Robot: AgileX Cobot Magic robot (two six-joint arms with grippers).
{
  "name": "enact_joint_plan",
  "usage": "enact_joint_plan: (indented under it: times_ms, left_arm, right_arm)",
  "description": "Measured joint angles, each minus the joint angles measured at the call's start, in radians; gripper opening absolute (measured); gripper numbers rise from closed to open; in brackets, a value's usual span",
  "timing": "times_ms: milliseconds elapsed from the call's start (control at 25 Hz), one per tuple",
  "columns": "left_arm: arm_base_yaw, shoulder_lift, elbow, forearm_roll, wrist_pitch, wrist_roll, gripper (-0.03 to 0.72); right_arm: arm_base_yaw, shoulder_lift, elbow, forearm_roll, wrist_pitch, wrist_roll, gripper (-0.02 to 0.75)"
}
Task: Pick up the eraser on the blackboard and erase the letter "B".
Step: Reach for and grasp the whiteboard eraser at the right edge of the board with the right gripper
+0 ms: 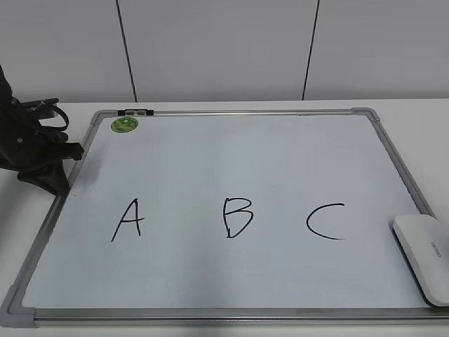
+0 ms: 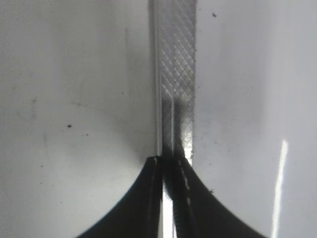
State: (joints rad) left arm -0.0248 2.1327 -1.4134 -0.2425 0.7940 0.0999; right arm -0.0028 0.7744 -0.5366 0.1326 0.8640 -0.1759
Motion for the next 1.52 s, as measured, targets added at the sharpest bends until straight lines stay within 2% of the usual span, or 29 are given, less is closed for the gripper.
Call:
enact_joint_plan:
  times_ms: [360, 640, 1320, 1440, 1520]
  left_arm:
    - [0.0, 0.0, -0.001, 0.0, 0.0, 0.0, 0.036]
    - [0.0, 0.0, -0.002, 0.0, 0.002, 0.0, 0.036]
    - [0.0, 0.0, -0.002, 0.0, 0.004, 0.0, 0.036]
    - [0.0, 0.0, -0.002, 0.0, 0.004, 0.0, 0.037]
    - [0.0, 0.0, -0.002, 0.0, 0.004, 0.0, 0.037]
  right_arm:
    - [0.0, 0.386, -0.095, 0.001, -0.152, -0.026, 0.675]
    - [0.0, 0.579, -0.161, 0.002, -0.182, -0.046, 0.669]
    - [0.0, 0.801, -0.172, 0.003, -0.317, -0.062, 0.643]
    - [0.0, 0.805, -0.172, 0.005, -0.321, -0.062, 0.613]
    - [0.0, 0.805, -0.172, 0.005, -0.321, -0.062, 0.566]
